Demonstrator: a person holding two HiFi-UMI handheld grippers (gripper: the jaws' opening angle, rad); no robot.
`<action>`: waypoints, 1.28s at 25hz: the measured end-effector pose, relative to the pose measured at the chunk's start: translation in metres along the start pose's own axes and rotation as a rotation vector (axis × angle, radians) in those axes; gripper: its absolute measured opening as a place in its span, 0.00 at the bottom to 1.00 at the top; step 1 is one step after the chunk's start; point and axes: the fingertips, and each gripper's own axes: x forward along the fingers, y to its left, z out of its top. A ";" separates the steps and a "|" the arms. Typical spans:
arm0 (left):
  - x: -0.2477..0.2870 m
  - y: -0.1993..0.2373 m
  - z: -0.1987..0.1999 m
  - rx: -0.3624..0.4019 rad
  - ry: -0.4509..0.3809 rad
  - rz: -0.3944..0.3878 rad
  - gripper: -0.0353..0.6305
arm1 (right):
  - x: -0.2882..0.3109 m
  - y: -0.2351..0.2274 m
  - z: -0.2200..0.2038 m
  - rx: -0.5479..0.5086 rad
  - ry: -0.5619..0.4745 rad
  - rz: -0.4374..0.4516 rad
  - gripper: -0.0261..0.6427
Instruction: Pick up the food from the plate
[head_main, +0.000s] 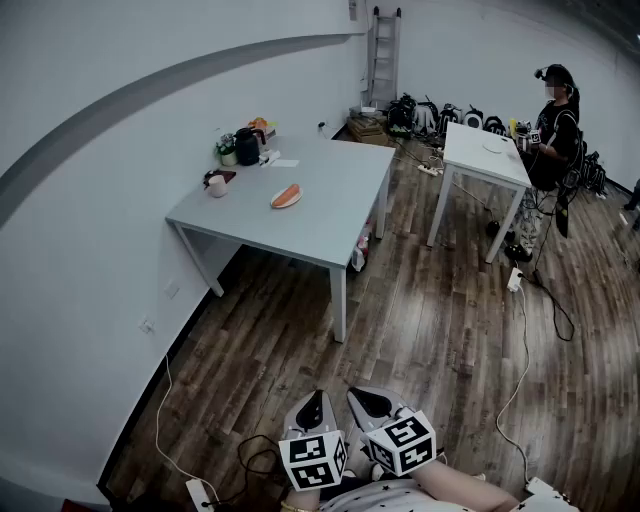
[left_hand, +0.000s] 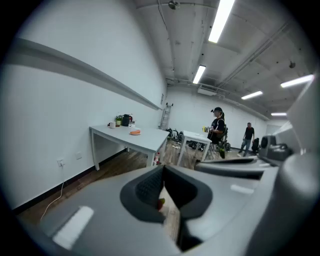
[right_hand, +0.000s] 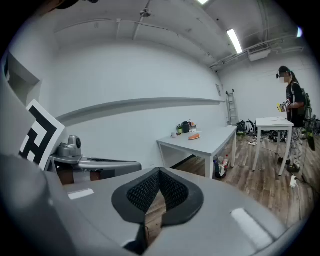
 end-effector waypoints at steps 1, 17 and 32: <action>0.000 0.005 0.000 0.002 0.002 0.000 0.07 | 0.004 0.002 0.000 0.004 -0.002 0.001 0.04; 0.060 0.080 0.019 -0.046 0.018 0.052 0.07 | 0.102 -0.006 0.022 0.008 0.024 0.070 0.03; 0.287 0.155 0.134 -0.107 0.005 0.088 0.07 | 0.306 -0.152 0.155 -0.080 0.011 0.112 0.04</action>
